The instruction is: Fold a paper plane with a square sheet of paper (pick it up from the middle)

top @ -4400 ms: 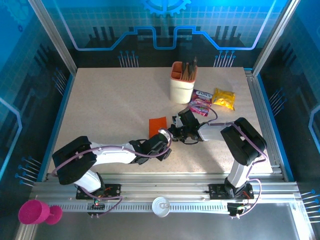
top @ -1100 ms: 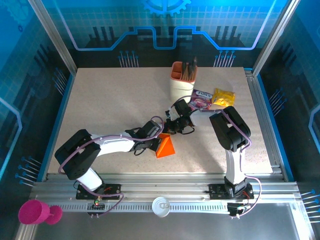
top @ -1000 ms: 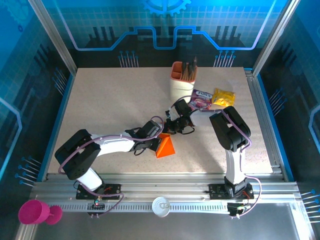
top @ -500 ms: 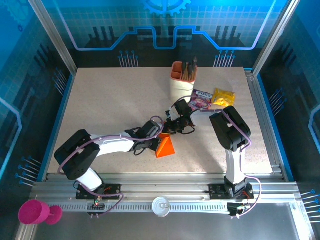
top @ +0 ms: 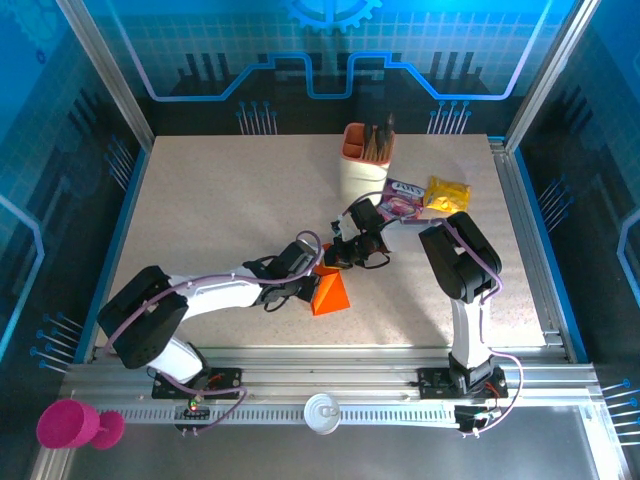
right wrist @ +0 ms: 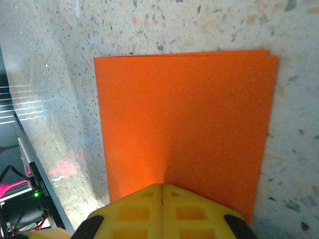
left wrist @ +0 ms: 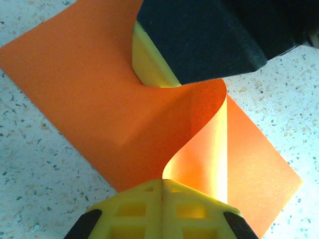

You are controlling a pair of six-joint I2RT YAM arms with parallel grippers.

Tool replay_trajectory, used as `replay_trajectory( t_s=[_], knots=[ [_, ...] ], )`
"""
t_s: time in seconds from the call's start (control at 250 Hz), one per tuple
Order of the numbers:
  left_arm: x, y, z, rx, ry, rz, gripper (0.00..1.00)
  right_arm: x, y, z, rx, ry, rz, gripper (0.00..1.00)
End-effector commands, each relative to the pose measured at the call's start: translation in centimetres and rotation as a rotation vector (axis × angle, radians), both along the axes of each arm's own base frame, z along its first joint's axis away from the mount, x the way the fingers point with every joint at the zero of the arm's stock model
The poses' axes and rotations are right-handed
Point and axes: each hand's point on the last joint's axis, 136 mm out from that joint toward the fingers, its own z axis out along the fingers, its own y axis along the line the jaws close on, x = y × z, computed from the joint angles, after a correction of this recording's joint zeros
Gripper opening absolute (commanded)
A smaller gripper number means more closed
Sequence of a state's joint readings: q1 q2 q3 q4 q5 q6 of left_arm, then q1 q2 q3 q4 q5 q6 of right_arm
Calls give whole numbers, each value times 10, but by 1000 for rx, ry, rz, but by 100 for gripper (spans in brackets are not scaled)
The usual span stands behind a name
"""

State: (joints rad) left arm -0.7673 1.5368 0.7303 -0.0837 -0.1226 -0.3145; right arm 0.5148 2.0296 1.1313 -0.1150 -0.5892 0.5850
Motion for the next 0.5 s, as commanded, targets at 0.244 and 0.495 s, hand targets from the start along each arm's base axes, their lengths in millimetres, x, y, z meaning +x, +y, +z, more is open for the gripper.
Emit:
replay_trajectory(
  t_s=[0.244, 0.495],
  knots=[
    [2, 4, -19, 44, 36, 11, 0, -17, -28, -53, -142, 95, -36, 0],
    [4, 6, -21, 56, 29, 21, 0, -18, -28, -54, -142, 99, -36, 0]
  ],
)
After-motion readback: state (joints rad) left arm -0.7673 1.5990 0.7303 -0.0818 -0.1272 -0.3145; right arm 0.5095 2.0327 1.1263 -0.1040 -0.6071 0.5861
